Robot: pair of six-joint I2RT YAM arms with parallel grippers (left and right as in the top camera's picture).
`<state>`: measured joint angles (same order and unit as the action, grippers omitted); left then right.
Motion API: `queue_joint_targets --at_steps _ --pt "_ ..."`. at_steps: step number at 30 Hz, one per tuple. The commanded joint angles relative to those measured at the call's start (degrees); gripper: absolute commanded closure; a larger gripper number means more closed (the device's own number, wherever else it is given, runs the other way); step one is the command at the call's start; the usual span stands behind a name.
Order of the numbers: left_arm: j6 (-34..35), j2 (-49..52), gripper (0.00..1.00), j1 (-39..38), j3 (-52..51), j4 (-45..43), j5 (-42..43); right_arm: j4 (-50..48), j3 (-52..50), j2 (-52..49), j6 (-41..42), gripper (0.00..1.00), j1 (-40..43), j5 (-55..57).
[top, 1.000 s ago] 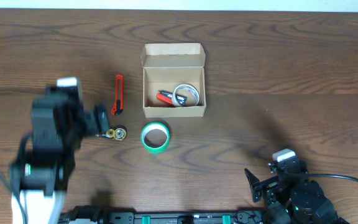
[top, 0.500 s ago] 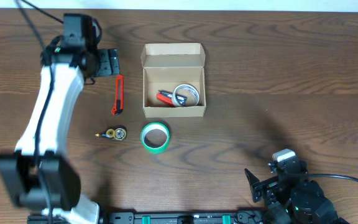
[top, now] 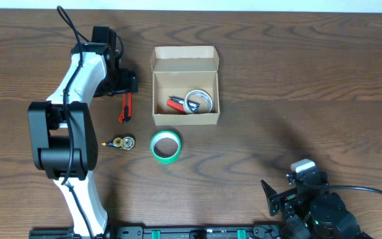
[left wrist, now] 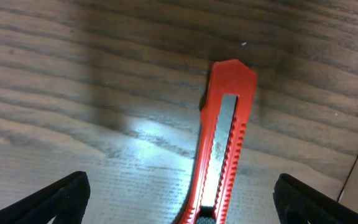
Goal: Pack container
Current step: 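Reach the left gripper to the red box cutter and grasp it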
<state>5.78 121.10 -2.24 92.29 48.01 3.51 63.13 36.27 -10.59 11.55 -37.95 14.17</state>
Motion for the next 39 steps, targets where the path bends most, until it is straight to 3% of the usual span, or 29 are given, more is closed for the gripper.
queue_joint_targets --at_steps 1,19,21,32,39 --pt "-0.6 1.6 0.04 0.2 2.4 0.7 1.0 0.0 -0.1 0.5 0.6 0.01 -0.4 0.6" --pt "-1.5 4.4 0.00 -1.6 2.5 2.5 0.6 0.0 -0.1 0.5 0.6 0.01 -0.4 0.6" --pt "-1.5 4.4 0.06 -1.6 2.5 2.9 0.5 0.0 -0.1 0.5 0.6 0.01 -0.4 0.6" --pt "-1.5 5.2 0.07 -2.0 2.5 4.6 0.4 0.0 -0.1 0.5 0.6 0.01 -0.4 0.6" --pt "-1.5 5.4 0.23 -2.7 2.5 4.9 0.4 0.0 -0.1 0.5 0.6 0.01 -0.4 0.6"
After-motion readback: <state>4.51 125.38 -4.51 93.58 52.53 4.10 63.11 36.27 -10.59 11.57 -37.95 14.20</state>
